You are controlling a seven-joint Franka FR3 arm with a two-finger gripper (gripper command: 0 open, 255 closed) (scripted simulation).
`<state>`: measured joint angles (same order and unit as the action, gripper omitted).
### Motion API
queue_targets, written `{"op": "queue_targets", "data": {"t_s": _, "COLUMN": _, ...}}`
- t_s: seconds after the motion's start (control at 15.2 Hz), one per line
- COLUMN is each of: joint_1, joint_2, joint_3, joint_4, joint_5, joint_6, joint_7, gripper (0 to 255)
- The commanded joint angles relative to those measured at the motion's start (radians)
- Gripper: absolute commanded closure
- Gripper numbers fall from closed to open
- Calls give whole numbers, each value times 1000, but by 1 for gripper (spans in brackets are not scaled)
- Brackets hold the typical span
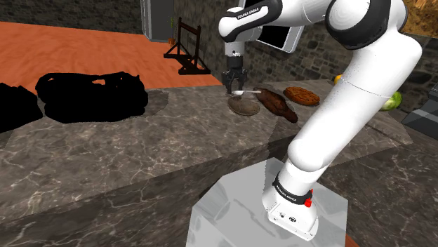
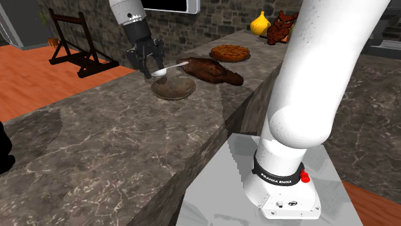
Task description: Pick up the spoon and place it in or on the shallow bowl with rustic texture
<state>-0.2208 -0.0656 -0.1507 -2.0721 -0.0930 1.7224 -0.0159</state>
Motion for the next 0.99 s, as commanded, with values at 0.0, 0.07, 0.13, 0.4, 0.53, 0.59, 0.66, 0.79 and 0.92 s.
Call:
{"op": "queue_targets", "data": {"t_s": 0.0, "joint_1": 0, "joint_2": 9, "joint_3": -1, "joint_4": -15, "joint_5": 1, "joint_6": 24, "joint_7": 0, "gripper": 255}}
{"op": "queue_targets", "data": {"t_s": 0.07, "joint_1": -1, "joint_2": 13, "joint_3": -1, "joint_4": -24, "joint_5": 1, "joint_6": 37, "joint_7": 1, "gripper": 255}}
{"op": "queue_targets", "data": {"t_s": 0.13, "joint_1": -1, "joint_2": 17, "joint_3": -1, "joint_4": -33, "joint_5": 1, "joint_6": 51, "joint_7": 1, "gripper": 255}}
{"op": "queue_targets", "data": {"t_s": 0.4, "joint_1": -2, "joint_2": 37, "joint_3": -2, "joint_4": -66, "joint_5": 2, "joint_6": 103, "joint_7": 3, "gripper": 255}}
{"op": "queue_targets", "data": {"t_s": 0.53, "joint_1": -2, "joint_2": 48, "joint_3": -3, "joint_4": -82, "joint_5": 3, "joint_6": 130, "joint_7": 4, "gripper": 255}}
{"op": "queue_targets", "data": {"t_s": 0.59, "joint_1": -2, "joint_2": 54, "joint_3": -3, "joint_4": -89, "joint_5": 3, "joint_6": 143, "joint_7": 4, "gripper": 255}}
{"op": "queue_targets", "data": {"t_s": 0.66, "joint_1": -2, "joint_2": 58, "joint_3": -3, "joint_4": -95, "joint_5": 4, "joint_6": 152, "joint_7": 5, "gripper": 255}}
{"op": "queue_targets", "data": {"t_s": 0.79, "joint_1": -2, "joint_2": 58, "joint_3": -3, "joint_4": -94, "joint_5": 4, "joint_6": 152, "joint_7": 5, "gripper": 255}}
{"op": "queue_targets", "data": {"t_s": 0.92, "joint_1": -2, "joint_2": 58, "joint_3": -3, "joint_4": -94, "joint_5": 4, "joint_6": 152, "joint_7": 5, "gripper": 255}}
